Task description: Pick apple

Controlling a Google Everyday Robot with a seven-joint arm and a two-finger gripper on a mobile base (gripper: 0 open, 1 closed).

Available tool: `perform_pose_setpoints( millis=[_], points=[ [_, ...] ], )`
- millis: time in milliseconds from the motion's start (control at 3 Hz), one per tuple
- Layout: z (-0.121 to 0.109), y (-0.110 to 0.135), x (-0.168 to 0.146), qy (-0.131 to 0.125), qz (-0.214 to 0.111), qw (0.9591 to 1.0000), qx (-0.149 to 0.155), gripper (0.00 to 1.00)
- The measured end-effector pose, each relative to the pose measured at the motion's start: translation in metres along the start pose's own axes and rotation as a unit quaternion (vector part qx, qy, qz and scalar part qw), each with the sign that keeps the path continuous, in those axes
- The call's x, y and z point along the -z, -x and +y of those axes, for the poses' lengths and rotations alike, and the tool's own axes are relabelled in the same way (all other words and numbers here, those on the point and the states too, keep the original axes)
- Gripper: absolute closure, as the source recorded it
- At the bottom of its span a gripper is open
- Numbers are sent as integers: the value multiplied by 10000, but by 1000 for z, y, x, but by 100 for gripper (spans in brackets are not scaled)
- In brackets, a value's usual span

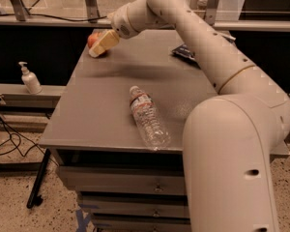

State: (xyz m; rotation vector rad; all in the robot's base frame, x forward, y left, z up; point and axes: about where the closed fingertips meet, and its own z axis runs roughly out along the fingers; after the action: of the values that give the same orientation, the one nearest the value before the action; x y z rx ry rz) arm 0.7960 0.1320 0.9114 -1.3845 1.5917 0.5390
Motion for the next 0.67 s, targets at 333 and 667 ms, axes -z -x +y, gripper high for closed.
perform_pose_setpoints(
  millis=[333, 667],
  points=[
    [-3, 3, -31, -33, -76, 9996, -268, 0],
    [-12, -4, -52, -169, -75, 9985, -523, 0]
  ],
)
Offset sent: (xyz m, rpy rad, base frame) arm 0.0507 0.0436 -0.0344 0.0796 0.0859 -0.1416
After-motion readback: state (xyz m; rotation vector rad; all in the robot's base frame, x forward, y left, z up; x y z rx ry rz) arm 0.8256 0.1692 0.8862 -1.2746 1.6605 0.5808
